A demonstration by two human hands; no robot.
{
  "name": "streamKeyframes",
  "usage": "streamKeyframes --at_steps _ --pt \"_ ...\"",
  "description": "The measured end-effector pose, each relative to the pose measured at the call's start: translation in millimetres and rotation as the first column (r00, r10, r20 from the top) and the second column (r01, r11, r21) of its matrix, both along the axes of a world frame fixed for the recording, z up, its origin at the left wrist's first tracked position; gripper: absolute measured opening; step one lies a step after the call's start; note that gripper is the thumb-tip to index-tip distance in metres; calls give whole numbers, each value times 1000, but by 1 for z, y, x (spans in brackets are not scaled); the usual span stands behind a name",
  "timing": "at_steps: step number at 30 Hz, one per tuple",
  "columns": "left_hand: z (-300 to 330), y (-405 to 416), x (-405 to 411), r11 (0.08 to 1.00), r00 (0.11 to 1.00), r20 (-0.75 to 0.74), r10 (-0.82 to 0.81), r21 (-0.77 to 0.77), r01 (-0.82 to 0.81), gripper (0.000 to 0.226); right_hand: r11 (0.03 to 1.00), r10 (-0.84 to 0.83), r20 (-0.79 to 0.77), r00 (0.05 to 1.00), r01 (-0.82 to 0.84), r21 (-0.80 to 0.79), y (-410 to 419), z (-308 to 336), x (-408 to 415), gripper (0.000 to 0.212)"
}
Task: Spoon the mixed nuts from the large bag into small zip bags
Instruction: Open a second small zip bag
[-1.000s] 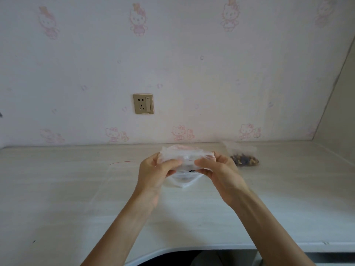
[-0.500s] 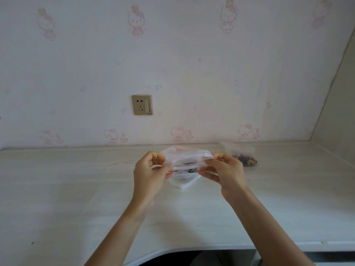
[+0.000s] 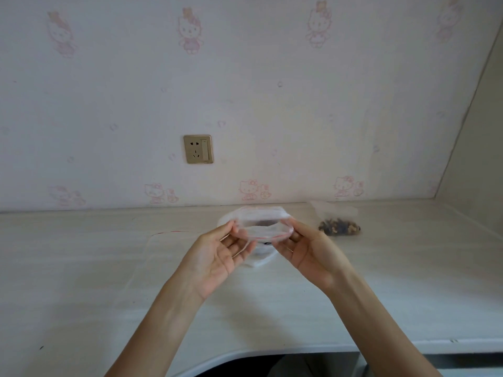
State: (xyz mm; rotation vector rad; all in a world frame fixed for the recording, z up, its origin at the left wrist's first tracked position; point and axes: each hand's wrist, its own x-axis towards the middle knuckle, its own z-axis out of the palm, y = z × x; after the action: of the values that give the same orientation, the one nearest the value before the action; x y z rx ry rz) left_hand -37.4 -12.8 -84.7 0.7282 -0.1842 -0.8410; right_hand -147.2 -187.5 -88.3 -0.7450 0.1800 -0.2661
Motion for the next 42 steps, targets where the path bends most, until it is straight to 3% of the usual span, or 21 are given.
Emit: streamKeyframes --at_steps 4,9,11,14,15,16,19,22,25,27,28,31,32,34,37,39,42 --pt "7 -4 -7 994 991 131 25 104 -39 13 994 8 -4 1000 -9 -105 6 6 3 25" --pt "10 -3 -9 995 999 42 -6 95 2 15 1000 -16 39 999 17 0 5 6 3 24" --pt "9 0 -10 990 979 198 -53 135 26 11 995 -21 44 999 25 -96 4 5 1 22" --pt "3 0 -11 927 842 539 -6 318 -197 40 951 -1 41 999 13 -309 3 3 -3 35" --pt "0 -2 -11 876 779 625 57 343 -339 38 917 -13 39 999 28 -398 4 1 -4 22" --pt "-2 -5 -12 826 718 685 120 332 -455 31 883 -27 38 999 42 -467 10 2 -6 5" --pt "-10 -13 -13 726 533 823 196 244 -643 46 815 -156 26 987 143 -561 18 0 -3 19" --pt "-15 -13 -12 683 399 895 202 163 -712 40 767 -338 -31 941 256 -588 22 0 0 25" --pt "-13 -7 -11 679 377 901 215 140 -721 27 636 -487 -27 873 333 -696 17 -5 2 15" --pt "-10 -1 -11 676 381 898 221 140 -723 23 454 -578 44 815 365 -813 10 -7 1 17" --pt "-8 1 -10 643 310 933 180 127 -755 24 345 -598 80 798 346 -873 8 -7 0 20" --pt "-4 6 -13 482 -96 986 -138 -18 -876 43 146 -564 134 815 258 -955 4 -7 3 28" --pt "-1 7 -15 482 -188 958 -215 -63 -874 51 124 -554 141 821 249 -961 4 -6 4 30" --pt "4 6 -19 557 -283 918 -280 -85 -826 61 111 -533 154 832 249 -962 1 -2 6 31" --pt "9 7 -16 657 -310 898 -313 -31 -753 55 101 -454 149 879 217 -971 -1 5 6 31" --pt "8 8 -11 683 -220 918 -329 70 -727 45 96 -381 147 913 197 -976 -1 9 1 36" --pt "8 10 0 723 -35 939 -343 240 -647 48 26 -280 143 949 156 -987 -4 15 -4 38"
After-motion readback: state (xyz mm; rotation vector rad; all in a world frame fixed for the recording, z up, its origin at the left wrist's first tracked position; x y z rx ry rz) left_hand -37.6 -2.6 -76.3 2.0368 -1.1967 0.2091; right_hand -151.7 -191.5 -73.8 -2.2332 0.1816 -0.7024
